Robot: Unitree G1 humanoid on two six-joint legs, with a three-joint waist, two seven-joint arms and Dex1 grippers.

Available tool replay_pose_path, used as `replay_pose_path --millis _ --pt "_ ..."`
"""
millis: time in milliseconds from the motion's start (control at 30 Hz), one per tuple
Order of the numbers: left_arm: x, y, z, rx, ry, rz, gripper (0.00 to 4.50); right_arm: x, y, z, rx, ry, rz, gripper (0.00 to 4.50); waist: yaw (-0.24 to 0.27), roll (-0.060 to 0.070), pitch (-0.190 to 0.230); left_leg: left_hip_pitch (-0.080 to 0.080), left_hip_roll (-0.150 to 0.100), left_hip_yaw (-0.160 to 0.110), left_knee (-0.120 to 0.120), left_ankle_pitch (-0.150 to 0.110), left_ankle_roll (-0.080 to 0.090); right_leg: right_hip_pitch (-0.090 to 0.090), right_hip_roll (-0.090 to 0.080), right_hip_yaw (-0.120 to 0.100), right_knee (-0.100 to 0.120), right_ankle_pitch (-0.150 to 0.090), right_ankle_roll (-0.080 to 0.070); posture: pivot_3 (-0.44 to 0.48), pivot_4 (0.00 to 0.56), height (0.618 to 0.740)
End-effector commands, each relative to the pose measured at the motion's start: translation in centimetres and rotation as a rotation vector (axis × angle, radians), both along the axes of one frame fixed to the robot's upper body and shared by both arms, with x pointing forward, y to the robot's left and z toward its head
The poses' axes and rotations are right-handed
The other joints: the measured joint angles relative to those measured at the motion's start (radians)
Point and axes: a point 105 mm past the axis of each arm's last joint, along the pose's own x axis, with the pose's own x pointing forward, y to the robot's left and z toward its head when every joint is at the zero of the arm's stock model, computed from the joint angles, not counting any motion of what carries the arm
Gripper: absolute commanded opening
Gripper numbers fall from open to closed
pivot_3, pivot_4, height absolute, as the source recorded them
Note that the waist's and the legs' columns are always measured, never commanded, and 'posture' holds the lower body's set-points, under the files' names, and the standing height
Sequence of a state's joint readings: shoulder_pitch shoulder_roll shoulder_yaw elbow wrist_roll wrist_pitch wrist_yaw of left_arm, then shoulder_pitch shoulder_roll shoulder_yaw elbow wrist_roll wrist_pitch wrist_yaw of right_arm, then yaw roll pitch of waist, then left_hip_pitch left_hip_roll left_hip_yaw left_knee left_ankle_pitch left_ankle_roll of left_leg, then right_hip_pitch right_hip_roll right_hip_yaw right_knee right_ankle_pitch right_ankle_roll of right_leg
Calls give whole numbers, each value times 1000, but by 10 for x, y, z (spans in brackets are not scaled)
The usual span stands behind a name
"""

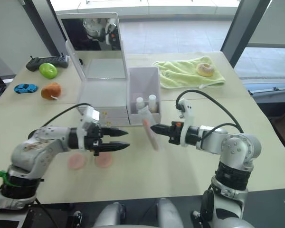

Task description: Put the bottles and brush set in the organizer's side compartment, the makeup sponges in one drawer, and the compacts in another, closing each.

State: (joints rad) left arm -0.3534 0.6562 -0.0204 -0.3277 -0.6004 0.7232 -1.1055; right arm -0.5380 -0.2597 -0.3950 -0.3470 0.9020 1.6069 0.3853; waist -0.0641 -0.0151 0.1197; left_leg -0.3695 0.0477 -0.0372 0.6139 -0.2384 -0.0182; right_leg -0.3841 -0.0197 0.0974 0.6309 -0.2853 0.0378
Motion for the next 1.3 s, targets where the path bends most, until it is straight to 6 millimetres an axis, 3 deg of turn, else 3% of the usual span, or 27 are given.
replay_pose_path --millis 33,133,167,400,533,833,1067,1300 --pt "-9 5 20 -21 -23 -2 3546 -5 2 34 15 -142 30 0 1 0 0 0 0 0 0 0 0 0 0 0 0 0 0 0 150 740" --pt "-9 11 29 -32 -29 33 4415 -4 6 63 30 -243 50 0 -2 1 1 0 0 0 0 0 0 0 0 0 0 0 0 0 150 740" --pt "-7 12 33 -40 -35 50 4485 -3 8 74 39 -279 57 0 -2 1 2 0 0 0 0 0 0 -1 0 0 0 0 0 0 150 740" --pt "8 16 56 -148 -78 188 4485 18 13 121 29 -443 -9 0 1 1 2 0 0 0 -1 0 0 -1 0 0 -1 0 0 0 150 740" --pt "15 18 64 -195 -100 239 4485 51 16 133 -9 -515 -118 0 0 1 2 0 0 0 -1 0 0 -1 0 0 -1 0 -1 0 150 740" --pt "20 21 78 -262 -118 281 4485 131 17 142 -112 -638 -344 0 -4 1 3 0 0 1 -2 0 0 -2 0 1 -1 5 -8 0 150 740" --pt "28 25 80 -271 -139 335 4485 159 37 141 -129 -670 -340 0 -5 1 3 0 0 1 -2 0 0 -2 0 1 0 6 -10 0 150 740" --pt "37 28 98 -336 -203 404 4485 172 44 106 -165 -610 -349 0 -1 1 4 0 -1 1 -2 1 -2 -2 -1 0 0 6 -11 0 150 740"
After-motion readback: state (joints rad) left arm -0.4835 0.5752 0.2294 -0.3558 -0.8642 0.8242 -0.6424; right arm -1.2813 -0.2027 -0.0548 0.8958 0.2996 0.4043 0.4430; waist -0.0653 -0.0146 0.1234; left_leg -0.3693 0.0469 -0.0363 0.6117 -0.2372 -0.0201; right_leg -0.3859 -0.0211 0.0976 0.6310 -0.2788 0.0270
